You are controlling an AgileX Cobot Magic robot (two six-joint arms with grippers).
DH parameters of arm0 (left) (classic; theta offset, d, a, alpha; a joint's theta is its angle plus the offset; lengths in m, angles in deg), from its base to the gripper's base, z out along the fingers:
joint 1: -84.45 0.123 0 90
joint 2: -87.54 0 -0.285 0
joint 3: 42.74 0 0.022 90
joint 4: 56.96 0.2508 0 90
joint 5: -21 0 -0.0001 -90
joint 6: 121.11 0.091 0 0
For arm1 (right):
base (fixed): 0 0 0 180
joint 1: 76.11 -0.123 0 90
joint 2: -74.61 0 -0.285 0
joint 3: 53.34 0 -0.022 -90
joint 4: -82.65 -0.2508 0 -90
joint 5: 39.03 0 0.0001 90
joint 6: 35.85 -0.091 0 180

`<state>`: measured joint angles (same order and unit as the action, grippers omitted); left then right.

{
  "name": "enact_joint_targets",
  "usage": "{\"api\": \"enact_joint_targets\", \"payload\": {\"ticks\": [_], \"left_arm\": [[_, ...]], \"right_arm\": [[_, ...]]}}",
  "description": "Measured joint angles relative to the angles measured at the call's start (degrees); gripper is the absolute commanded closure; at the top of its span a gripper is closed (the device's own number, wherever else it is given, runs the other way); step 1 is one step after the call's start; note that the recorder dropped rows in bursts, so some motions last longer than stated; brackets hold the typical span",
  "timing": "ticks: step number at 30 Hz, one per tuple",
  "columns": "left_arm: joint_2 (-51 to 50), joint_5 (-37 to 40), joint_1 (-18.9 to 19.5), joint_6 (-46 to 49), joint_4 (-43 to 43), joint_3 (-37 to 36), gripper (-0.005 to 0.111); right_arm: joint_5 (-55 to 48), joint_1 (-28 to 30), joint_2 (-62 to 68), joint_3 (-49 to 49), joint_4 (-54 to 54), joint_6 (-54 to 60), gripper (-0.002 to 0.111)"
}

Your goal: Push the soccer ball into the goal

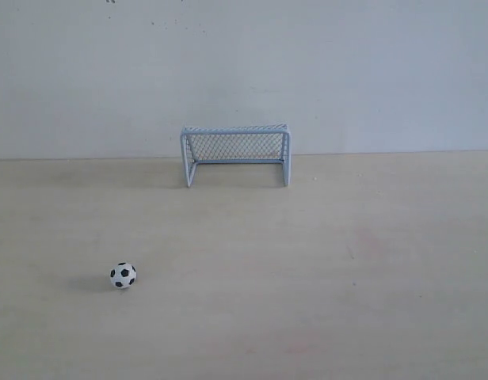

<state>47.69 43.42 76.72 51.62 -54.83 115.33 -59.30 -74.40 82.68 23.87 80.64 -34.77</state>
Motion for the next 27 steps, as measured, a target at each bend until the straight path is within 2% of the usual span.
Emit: {"api": "enact_joint_targets", "payload": {"ticks": [4,7,8,9,10,11,13,18,23,27], "left_arm": [[-12.7,17.7,-0.9,24.7,-7.9,11.2,0.102],[-21.2,30.6,-1.0,44.3,-12.6,15.8,0.102],[-23.4,34.1,-1.0,49.5,-13.3,16.7,0.102],[-28.5,40.7,-1.0,60.6,-12.8,17.9,0.102],[-30.3,42.1,-1.0,64.2,-11.9,17.9,0.102],[-34.3,43.9,-1.0,71.9,-8.0,18.0,0.102],[-39.6,44.8,-1.0,78.7,-2.5,18.0,0.102],[-54.0,40.8,-1.0,83.5,7.0,18.2,0.102],[-66.8,35.1,-1.0,95.3,4.5,18.3,0.102],[-71.3,33.9,-1.0,99.0,3.6,18.3,0.102]], "right_arm": [[0.0,0.0,0.0,0.0,0.0,0.0,0.109],[0.0,0.0,0.0,0.0,0.0,0.0,0.109],[0.0,0.0,0.0,0.0,0.0,0.0,0.109],[0.0,0.0,0.0,0.0,0.0,0.0,0.109],[0.0,0.0,0.0,0.0,0.0,0.0,0.109],[0.0,0.0,0.0,0.0,0.0,0.0,0.109],[0.0,0.0,0.0,0.0,0.0,0.0,0.109],[0.0,0.0,0.0,0.0,0.0,0.0,0.109],[0.0,0.0,0.0,0.0,0.0,0.0,0.109],[0.0,0.0,0.0,0.0,0.0,0.0,0.109]]}}
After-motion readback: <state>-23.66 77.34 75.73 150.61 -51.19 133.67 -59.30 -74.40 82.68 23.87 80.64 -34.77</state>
